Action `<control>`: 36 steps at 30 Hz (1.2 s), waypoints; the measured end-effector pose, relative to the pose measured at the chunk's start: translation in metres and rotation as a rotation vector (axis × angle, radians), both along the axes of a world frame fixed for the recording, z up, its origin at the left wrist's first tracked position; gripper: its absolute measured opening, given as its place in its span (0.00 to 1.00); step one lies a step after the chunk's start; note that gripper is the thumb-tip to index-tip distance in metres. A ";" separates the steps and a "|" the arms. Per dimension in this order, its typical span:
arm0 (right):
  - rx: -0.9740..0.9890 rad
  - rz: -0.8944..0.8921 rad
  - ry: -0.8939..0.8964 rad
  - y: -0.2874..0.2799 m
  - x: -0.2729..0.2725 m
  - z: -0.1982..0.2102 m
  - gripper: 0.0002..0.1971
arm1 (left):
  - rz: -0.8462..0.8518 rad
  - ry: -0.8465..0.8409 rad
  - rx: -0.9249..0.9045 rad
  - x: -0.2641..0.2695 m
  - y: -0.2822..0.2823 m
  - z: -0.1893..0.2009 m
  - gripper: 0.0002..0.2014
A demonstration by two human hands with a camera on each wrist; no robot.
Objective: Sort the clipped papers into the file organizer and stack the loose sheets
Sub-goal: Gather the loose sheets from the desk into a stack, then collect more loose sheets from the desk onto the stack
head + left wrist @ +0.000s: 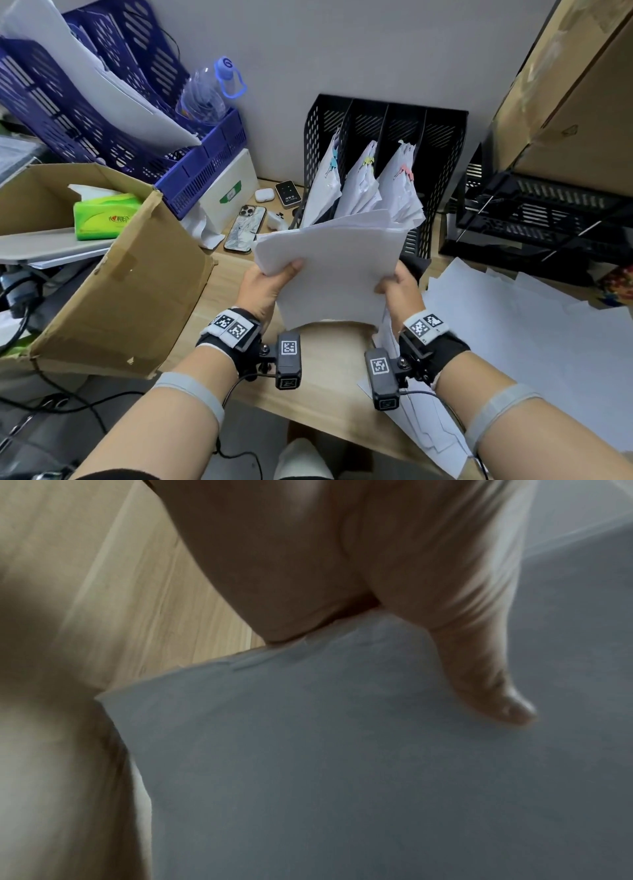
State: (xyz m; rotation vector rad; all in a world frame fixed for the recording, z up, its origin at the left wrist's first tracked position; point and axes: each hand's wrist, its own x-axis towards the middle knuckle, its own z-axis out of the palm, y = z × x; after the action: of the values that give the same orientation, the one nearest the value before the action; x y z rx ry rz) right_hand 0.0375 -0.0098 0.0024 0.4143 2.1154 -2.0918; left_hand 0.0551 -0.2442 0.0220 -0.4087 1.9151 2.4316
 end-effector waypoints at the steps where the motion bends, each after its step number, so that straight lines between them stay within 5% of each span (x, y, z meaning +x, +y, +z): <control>1: 0.060 0.019 -0.010 -0.001 0.003 -0.002 0.20 | -0.021 0.006 -0.021 0.000 -0.001 -0.002 0.31; 6: 0.137 0.077 -0.058 -0.006 0.006 -0.011 0.19 | -0.048 -0.053 -0.139 0.003 0.002 -0.020 0.35; 10: 0.281 0.222 -0.125 -0.008 0.011 -0.015 0.17 | -0.058 -0.136 -0.187 -0.001 0.004 -0.028 0.28; 16: 0.288 0.199 -0.094 -0.001 0.017 0.011 0.12 | -0.026 -0.180 -0.060 -0.028 -0.001 -0.019 0.19; 19: 0.401 0.251 -0.131 -0.003 0.023 0.012 0.16 | -0.085 -0.211 -0.190 -0.038 -0.009 -0.026 0.10; 22: 0.449 0.385 -0.279 -0.014 0.035 -0.013 0.21 | -0.188 -0.278 -0.386 -0.033 -0.023 -0.040 0.12; 24: 0.528 0.501 -0.395 -0.026 0.046 -0.028 0.21 | -0.209 -0.375 -0.491 -0.022 -0.035 -0.053 0.03; 30: 0.617 0.669 -0.497 -0.065 0.064 -0.083 0.22 | -0.361 -0.600 -0.869 -0.013 -0.081 -0.107 0.09; 34: 0.482 0.546 -0.605 -0.078 0.071 -0.085 0.03 | -0.113 -0.761 -0.916 -0.011 -0.076 -0.101 0.18; 36: 0.416 0.427 -0.626 -0.071 0.074 -0.086 0.05 | 0.022 -0.703 -1.121 -0.013 -0.061 -0.092 0.26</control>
State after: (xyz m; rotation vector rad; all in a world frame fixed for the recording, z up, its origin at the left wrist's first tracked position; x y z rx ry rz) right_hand 0.1113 -0.0804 -0.0839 0.5181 1.9954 -1.0997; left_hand 0.0422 -0.3056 -0.0701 -1.0704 2.5677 0.7322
